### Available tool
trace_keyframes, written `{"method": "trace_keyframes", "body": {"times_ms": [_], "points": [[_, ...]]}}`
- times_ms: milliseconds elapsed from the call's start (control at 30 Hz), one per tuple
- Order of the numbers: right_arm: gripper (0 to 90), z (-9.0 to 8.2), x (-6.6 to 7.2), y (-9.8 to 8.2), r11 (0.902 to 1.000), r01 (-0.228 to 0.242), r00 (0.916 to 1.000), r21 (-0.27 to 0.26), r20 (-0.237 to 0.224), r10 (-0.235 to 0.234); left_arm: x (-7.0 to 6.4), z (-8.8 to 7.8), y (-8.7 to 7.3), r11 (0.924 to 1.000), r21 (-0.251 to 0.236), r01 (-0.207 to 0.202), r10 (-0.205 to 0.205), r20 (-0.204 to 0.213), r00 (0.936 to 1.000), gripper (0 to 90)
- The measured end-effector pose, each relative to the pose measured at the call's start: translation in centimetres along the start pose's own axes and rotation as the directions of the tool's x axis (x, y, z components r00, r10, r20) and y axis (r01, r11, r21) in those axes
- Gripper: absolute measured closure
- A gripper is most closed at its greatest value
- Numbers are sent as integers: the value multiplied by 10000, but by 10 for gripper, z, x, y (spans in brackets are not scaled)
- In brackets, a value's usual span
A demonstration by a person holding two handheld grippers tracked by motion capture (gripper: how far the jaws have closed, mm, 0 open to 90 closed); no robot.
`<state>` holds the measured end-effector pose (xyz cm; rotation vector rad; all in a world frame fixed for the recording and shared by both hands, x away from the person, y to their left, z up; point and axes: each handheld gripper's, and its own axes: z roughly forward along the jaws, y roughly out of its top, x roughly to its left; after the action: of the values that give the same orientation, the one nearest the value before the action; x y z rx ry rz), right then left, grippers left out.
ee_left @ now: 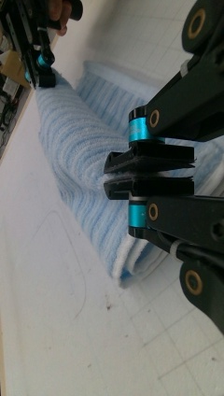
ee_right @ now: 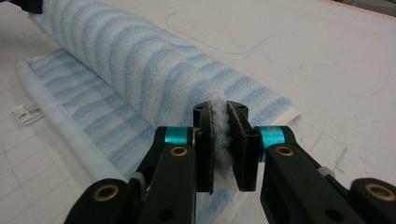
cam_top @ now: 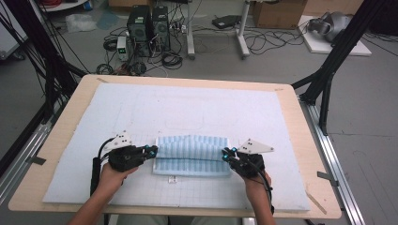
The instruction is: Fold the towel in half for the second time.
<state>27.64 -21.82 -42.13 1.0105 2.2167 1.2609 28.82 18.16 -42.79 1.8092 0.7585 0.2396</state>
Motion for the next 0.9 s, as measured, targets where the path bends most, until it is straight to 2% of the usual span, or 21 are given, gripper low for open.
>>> {"method": "trace_keyframes", "body": {"times_ms": [133, 233, 333, 367, 400, 467, 533, 567, 667, 700, 767, 900], "points": [[813, -4, 4, -7, 9999, -138, 9999, -41, -91, 137, -5, -1, -7, 9995, 229, -225, 225, 8, 9997, 851], [813, -4, 8, -10, 10000, 39, 9999, 5, -110, -39, -5, -3, -12, 9995, 278, -137, 135, 71, 9999, 852], [810, -7, 10, -12, 10000, 6, 9998, 20, -191, -6, -5, -6, -18, 9996, 278, -22, 15, 227, 9997, 844], [810, -8, 11, -13, 10000, -1, 9998, 71, -179, 2, -4, -7, -19, 9997, 260, 35, -42, 274, 9996, 826], [800, -9, 12, -13, 9999, 15, 9999, 122, -170, -13, -2, -8, -19, 9997, 213, 146, -150, 177, 9997, 770], [726, -11, 12, -14, 9998, -83, 9995, 182, -296, 89, 1, -11, -16, 9973, -49, 729, -728, 65, 9973, 627], [678, -16, 12, -13, 9998, -222, 9992, -22, -339, 221, 3, -14, -12, 9931, -391, 1102, -1104, -53, 9939, 542], [678, -19, 12, -11, 9991, -300, 9989, -292, -367, 289, 4, -15, -10, 9908, -530, 1248, -1251, -22, 9921, 497], [686, -25, 8, -6, 9934, -731, 9965, -888, -461, 692, 6, -14, -6, 9898, -626, 1279, -1287, -98, 9916, 495], [691, -24, 7, -5, 9924, -802, 9961, -929, -443, 764, 8, -11, -5, 9898, -608, 1285, -1295, -133, 9915, 496], [695, -18, 5, -2, 9942, -777, 9967, -744, -281, 758, 8, -5, -2, 9890, -532, 1383, -1392, -130, 9902, 509], [700, 8, 7, 1, 9992, -246, 9997, 320, -22, 246, 6, 12, 2, 9918, 122, 1268, -1268, -76, 9919, 554]]}}
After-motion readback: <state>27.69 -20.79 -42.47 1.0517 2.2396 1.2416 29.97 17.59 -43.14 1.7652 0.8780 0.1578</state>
